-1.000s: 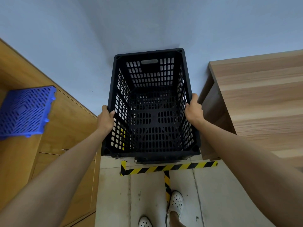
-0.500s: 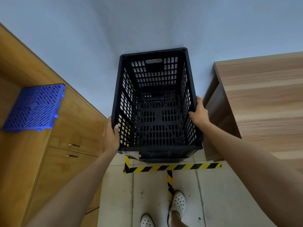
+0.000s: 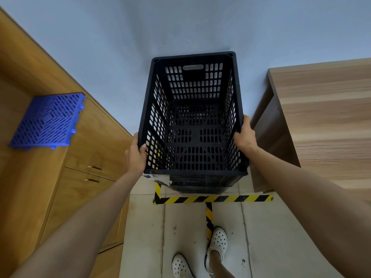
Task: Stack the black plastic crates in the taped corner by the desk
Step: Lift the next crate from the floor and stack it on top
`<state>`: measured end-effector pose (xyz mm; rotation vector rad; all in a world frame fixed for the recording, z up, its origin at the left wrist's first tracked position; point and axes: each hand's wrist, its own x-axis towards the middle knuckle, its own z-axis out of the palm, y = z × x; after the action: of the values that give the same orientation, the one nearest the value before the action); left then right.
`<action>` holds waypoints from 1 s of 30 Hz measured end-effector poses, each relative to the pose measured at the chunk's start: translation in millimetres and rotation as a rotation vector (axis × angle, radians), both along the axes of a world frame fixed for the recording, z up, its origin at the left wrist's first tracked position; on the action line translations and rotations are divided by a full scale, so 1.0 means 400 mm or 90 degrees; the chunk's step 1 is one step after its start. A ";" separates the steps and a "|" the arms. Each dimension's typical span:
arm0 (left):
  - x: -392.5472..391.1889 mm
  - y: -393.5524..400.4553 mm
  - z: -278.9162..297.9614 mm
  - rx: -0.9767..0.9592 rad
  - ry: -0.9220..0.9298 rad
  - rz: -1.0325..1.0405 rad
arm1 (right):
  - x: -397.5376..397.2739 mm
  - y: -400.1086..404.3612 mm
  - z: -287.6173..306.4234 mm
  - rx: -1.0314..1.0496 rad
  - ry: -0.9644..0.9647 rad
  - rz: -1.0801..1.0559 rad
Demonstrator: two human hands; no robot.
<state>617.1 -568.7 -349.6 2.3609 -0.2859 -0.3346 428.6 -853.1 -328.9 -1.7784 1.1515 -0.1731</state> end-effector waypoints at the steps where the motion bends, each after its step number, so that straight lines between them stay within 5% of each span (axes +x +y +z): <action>1: -0.001 0.000 -0.001 0.000 -0.001 0.000 | 0.000 0.000 0.001 0.002 0.003 -0.001; 9: 0.001 -0.002 -0.007 -0.022 0.016 -0.010 | 0.001 0.007 -0.005 -0.033 -0.015 -0.015; 17: 0.010 -0.012 0.015 0.103 0.049 -0.097 | 0.002 0.022 -0.005 -0.147 0.044 -0.003; 25: -0.075 0.033 0.020 0.323 -0.214 -0.203 | -0.069 0.099 -0.013 -0.307 0.158 0.101; 30: -0.151 -0.061 0.067 0.254 -0.196 -0.398 | -0.122 0.146 -0.004 -0.291 0.218 0.159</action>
<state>556.6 -593.1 -322.7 2.6605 -1.2122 -0.3362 379.8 -794.8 -330.3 -2.4119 1.1747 0.0245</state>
